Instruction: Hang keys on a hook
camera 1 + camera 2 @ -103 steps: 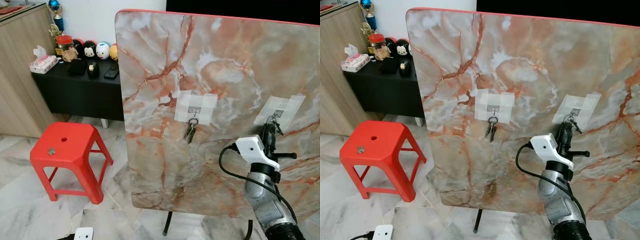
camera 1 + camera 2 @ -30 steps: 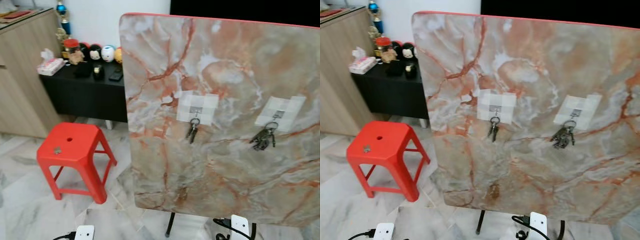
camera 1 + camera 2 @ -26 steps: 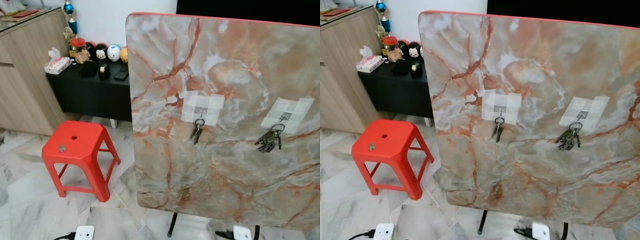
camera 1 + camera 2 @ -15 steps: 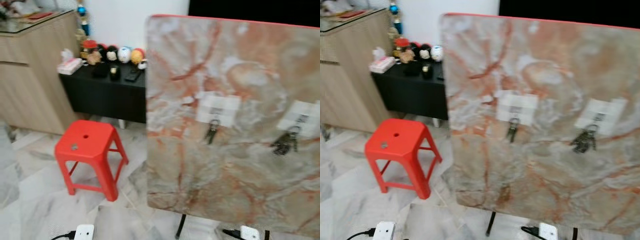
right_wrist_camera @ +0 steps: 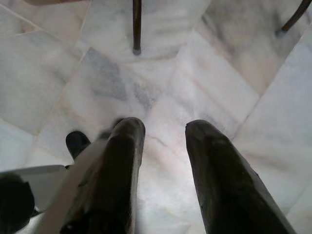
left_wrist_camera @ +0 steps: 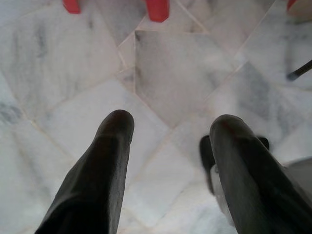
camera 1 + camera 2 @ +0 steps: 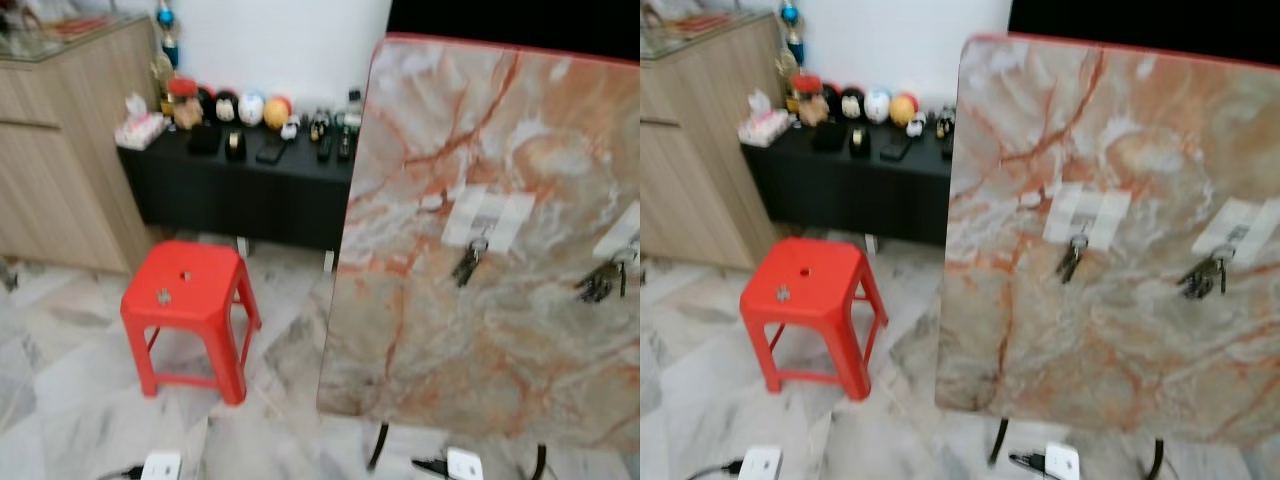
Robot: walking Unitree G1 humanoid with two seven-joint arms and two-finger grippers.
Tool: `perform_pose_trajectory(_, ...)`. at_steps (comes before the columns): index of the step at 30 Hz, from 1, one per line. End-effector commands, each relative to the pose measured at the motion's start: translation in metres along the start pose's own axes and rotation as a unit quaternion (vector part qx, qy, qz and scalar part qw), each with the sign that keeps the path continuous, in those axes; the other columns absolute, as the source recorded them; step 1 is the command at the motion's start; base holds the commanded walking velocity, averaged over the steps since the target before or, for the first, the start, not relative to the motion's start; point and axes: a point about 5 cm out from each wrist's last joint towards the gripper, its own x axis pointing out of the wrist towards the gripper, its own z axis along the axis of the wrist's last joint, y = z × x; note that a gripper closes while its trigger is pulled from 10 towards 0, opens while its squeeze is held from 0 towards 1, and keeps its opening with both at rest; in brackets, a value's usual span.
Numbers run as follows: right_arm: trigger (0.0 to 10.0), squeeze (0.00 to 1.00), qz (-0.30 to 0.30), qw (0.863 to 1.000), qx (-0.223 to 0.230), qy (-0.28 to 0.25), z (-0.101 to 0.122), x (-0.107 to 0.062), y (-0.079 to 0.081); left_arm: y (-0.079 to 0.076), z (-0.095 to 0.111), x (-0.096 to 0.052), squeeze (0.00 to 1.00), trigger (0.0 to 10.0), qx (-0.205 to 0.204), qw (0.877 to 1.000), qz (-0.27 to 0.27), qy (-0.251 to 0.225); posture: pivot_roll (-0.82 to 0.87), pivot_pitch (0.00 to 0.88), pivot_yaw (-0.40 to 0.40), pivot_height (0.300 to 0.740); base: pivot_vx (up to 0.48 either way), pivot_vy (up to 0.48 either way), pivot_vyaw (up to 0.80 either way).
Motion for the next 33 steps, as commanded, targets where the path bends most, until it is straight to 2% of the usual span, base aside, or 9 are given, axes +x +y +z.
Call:
perform_pose_trajectory(1, 10.0, 0.0, -0.006, 1.0, 0.005, -0.001, -0.0002, -0.0002, -0.0052, -0.0042, -0.0068, -0.0012, 0.0, 10.0, 0.007, 1.0, -0.009, 0.014, -0.02, 0.0, -0.036, 0.74, 0.0, 0.368, 0.0)
perform_pose_trajectory(33, 10.0, 0.0, -0.011, 1.0, 0.005, -0.006, 0.0032, -0.0002, -0.0106, -0.0047, -0.0071, -0.0013, 0.0, 10.0, 0.002, 1.0, -0.006, 0.013, 0.0, 0.0, -0.048, 0.74, 0.0, 0.372, 0.0)
